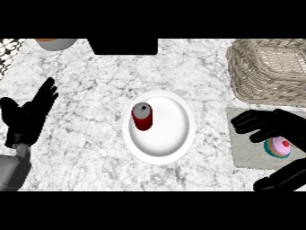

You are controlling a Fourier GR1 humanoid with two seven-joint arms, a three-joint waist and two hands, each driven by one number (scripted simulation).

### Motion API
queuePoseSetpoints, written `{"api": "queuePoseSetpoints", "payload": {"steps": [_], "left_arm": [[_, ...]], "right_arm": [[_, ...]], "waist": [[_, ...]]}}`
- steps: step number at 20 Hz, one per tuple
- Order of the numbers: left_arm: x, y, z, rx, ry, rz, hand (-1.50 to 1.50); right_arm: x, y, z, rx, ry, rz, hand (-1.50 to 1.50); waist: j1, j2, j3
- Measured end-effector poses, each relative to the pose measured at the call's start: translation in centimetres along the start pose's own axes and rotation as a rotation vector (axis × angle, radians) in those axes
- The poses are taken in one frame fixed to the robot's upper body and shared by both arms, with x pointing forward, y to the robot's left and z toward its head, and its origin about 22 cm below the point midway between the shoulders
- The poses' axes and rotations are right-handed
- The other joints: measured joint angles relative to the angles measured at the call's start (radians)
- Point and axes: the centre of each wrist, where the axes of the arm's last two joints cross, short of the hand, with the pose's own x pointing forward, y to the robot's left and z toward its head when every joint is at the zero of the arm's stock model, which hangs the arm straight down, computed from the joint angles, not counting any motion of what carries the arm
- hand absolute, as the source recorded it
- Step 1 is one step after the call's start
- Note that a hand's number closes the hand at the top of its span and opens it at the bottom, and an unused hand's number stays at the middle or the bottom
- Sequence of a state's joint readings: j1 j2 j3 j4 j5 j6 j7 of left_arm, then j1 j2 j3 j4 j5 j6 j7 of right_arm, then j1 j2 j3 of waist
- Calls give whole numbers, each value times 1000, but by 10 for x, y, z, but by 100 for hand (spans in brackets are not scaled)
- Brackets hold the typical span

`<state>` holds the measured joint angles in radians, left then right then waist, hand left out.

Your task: Pick the cupcake from the placemat and place it in the basket

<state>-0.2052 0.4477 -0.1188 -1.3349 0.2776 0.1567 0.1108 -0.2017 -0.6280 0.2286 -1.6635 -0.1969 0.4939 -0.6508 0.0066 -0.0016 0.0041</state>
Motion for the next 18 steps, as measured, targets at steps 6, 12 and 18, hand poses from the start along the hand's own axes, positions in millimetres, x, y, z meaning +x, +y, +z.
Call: {"api": "queuePoseSetpoints", "payload": {"steps": [6, 12, 18], "left_arm": [[3, 9, 1, 5, 21, 24, 0], [5, 10, 2, 10, 29, 25, 0], [12, 10, -2, 3, 20, 22, 0]], "right_arm": [[40, -22, 13, 72, 116, 116, -150], [104, -71, -5, 183, 329, 471, -150], [151, -119, -17, 191, 542, 679, -150]], "waist": [[-12, -1, -4], [-17, -4, -6], [-3, 1, -6]]}}
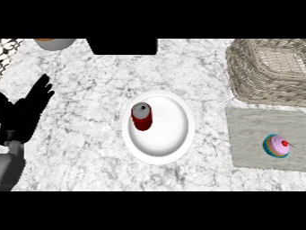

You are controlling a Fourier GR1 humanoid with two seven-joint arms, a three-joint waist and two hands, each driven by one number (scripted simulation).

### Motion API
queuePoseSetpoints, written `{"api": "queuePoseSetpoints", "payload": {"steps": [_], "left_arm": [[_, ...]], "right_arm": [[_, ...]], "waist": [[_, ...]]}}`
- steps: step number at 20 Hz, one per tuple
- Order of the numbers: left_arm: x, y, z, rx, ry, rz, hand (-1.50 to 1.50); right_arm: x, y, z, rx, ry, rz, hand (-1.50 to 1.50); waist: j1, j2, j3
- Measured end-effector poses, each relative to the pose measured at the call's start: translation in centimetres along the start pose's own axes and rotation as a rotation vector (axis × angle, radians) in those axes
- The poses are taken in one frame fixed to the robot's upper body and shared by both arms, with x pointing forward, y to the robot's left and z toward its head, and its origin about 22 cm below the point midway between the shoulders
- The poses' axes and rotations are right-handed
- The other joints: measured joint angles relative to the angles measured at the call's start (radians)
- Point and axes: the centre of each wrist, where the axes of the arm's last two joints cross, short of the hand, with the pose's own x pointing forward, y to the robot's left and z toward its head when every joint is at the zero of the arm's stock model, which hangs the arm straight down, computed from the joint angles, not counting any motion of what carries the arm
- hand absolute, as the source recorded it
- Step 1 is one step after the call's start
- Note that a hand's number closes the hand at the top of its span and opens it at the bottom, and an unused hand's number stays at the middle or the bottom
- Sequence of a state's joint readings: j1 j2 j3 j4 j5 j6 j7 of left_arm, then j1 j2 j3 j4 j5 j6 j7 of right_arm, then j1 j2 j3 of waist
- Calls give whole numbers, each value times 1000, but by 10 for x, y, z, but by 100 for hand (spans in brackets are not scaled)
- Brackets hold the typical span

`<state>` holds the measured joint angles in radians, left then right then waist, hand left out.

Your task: Pick the cupcake from the placemat and place it in the basket

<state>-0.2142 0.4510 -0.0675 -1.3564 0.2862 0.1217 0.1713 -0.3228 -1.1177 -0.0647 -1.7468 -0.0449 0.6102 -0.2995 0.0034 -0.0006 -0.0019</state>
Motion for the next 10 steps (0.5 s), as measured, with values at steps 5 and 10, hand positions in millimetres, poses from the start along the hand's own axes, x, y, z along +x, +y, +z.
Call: {"api": "queuePoseSetpoints", "payload": {"steps": [5, 10], "left_arm": [[4, -6, 0, -17, -8, -1, 0], [0, -5, 2, -22, -10, -1, 0]], "right_arm": [[-4, -31, 8, 149, 102, 37, -150], [-16, -44, 20, 187, 162, 38, -150]], "waist": [[15, 4, 1], [15, 5, 2]]}}
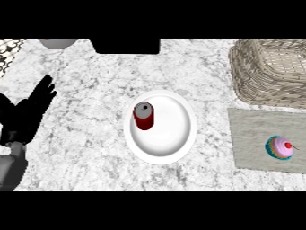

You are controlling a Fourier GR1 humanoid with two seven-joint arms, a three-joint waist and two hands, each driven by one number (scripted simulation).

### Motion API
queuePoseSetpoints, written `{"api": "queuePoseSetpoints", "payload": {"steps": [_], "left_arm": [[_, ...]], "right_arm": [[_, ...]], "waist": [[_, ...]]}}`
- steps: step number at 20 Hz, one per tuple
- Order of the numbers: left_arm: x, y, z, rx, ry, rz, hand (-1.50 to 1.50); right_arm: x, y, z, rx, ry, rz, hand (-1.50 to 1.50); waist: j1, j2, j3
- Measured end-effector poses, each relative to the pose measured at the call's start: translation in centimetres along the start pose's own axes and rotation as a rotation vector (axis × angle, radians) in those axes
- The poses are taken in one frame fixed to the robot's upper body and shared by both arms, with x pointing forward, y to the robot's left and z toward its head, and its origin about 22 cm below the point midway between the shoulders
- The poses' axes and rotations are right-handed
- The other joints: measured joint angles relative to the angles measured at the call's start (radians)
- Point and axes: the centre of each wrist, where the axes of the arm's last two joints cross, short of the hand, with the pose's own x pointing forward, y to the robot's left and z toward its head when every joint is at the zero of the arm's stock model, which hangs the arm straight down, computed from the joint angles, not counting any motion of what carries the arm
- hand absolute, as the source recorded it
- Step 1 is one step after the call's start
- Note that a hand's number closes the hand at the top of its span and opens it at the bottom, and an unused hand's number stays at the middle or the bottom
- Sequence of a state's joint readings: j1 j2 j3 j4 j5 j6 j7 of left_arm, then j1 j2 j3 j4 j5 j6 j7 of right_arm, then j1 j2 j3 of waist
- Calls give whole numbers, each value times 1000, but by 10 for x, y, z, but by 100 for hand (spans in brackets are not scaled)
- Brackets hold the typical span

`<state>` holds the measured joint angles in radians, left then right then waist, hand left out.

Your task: Pick the cupcake from the placemat and place it in the basket

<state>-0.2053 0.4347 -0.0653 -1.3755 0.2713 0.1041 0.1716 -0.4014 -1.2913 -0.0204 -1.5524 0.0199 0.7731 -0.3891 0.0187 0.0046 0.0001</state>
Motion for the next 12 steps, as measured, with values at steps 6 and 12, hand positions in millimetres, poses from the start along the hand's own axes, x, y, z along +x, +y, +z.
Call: {"api": "queuePoseSetpoints", "payload": {"steps": [6, 12], "left_arm": [[1, 4, -1, 9, -1, -4, 0], [-1, 2, -1, 8, 0, 1, 0]], "right_arm": [[-29, 8, 14, -39, -1, -75, -150], [-62, 39, 21, -90, -24, -127, -150]], "waist": [[-1, 3, 2], [-1, 3, 3]]}}
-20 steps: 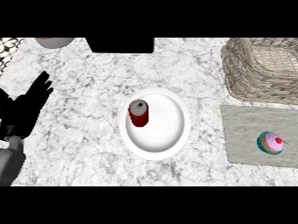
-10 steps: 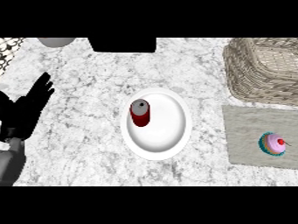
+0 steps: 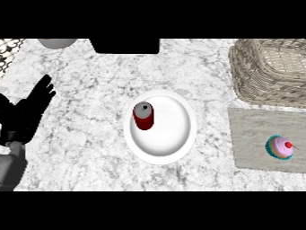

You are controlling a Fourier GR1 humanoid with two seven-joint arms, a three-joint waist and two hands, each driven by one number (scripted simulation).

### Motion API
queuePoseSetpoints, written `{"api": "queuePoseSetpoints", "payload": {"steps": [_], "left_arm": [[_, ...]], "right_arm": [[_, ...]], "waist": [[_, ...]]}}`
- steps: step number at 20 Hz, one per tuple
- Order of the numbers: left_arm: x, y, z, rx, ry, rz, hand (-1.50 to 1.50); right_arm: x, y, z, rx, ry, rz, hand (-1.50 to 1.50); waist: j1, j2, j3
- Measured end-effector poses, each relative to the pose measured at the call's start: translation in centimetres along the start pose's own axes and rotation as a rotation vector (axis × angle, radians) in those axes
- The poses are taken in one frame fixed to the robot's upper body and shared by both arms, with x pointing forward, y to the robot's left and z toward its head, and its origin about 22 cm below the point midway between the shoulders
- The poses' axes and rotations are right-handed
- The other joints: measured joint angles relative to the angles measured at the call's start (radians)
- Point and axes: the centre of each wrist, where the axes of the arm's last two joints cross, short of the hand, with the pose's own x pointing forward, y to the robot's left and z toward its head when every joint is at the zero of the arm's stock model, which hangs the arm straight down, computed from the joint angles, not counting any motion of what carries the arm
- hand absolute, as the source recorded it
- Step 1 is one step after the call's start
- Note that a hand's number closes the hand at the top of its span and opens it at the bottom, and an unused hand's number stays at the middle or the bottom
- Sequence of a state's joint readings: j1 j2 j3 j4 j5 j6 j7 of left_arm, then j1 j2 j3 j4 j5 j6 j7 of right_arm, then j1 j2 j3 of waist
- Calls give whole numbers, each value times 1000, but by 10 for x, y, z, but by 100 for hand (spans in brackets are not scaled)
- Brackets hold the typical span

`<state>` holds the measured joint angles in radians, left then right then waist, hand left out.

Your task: Pick the cupcake from the placemat and place it in the basket

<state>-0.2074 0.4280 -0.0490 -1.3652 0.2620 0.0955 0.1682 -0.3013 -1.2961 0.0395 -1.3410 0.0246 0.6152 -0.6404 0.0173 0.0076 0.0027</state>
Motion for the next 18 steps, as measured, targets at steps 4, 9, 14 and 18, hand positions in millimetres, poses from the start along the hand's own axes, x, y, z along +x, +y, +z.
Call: {"api": "queuePoseSetpoints", "payload": {"steps": [4, 9, 14, 18], "left_arm": [[0, 3, 0, 1, 0, 1, 0], [-1, 5, -2, -4, 0, 1, 0], [1, 5, -2, -12, -6, -3, 0], [3, 0, -5, -1, -8, 1, 0]], "right_arm": [[-21, 35, -3, 5, -30, -23, -150], [-44, 81, -16, -12, -74, -61, -150], [-63, 120, -31, -27, -109, -129, -150], [-70, 143, -51, -20, -119, -167, -150]], "waist": [[-2, -2, 0], [1, -1, -1], [6, -1, -1], [3, -2, -1]]}}
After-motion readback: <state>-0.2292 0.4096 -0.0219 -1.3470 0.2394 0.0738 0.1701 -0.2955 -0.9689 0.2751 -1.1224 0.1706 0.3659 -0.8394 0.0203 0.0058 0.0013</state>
